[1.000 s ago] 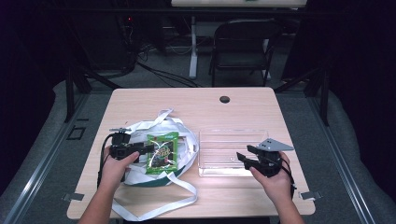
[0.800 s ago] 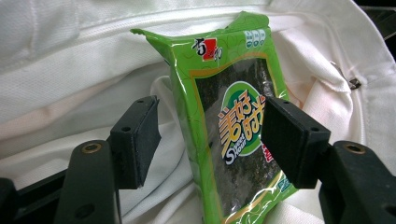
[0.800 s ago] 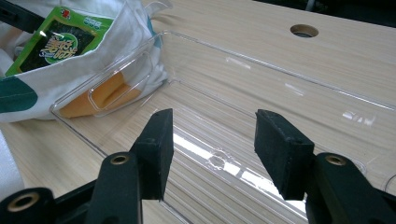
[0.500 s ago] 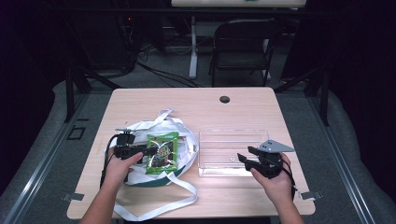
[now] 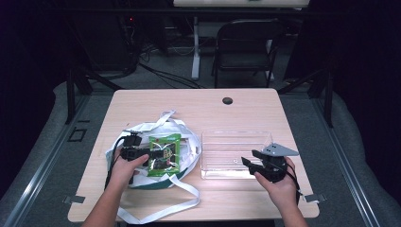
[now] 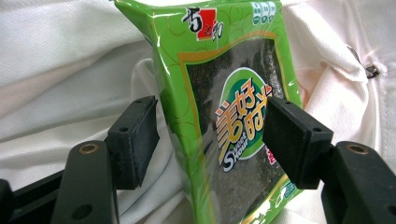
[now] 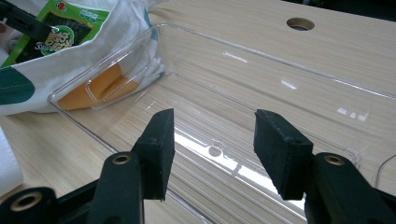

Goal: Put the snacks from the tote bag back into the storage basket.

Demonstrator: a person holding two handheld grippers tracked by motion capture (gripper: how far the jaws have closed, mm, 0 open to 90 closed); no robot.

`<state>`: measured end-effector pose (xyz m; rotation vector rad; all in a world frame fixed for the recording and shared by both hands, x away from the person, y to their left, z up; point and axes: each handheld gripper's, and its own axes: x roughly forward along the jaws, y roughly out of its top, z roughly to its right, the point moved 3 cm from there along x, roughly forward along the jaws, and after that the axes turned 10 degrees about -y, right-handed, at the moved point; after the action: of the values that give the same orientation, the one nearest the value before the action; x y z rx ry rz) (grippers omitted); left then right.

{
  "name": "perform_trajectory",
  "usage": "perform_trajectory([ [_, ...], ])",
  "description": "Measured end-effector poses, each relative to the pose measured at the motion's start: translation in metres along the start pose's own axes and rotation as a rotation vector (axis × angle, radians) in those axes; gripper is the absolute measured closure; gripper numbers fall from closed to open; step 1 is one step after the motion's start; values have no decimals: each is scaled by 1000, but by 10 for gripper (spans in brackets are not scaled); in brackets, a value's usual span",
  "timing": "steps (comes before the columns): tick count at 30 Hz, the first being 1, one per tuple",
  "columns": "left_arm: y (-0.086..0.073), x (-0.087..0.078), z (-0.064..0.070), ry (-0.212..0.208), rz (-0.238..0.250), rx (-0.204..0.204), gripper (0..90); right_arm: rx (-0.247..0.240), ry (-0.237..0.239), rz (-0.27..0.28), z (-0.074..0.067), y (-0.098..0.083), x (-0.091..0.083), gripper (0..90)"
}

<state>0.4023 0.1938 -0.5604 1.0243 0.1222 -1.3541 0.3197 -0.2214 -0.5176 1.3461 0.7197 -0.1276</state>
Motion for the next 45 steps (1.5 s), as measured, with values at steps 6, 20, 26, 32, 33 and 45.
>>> perform_trajectory([
  [6,0,2,-1,-21,-10,-16,363,-1,0,-2,1,-1,-1,485],
  [20,0,3,3,-54,-20,1,429,5,1,-1,2,-1,-1,489],
  [26,0,-1,5,-82,-27,23,482,10,2,0,3,-2,-1,490],
  [32,1,-5,4,-100,-9,34,565,16,2,1,4,-2,-1,490],
  [33,1,-7,4,-104,-8,36,605,15,0,-1,4,-2,-1,490],
  [45,1,-16,3,-157,5,46,687,36,6,4,7,-2,-1,491],
])
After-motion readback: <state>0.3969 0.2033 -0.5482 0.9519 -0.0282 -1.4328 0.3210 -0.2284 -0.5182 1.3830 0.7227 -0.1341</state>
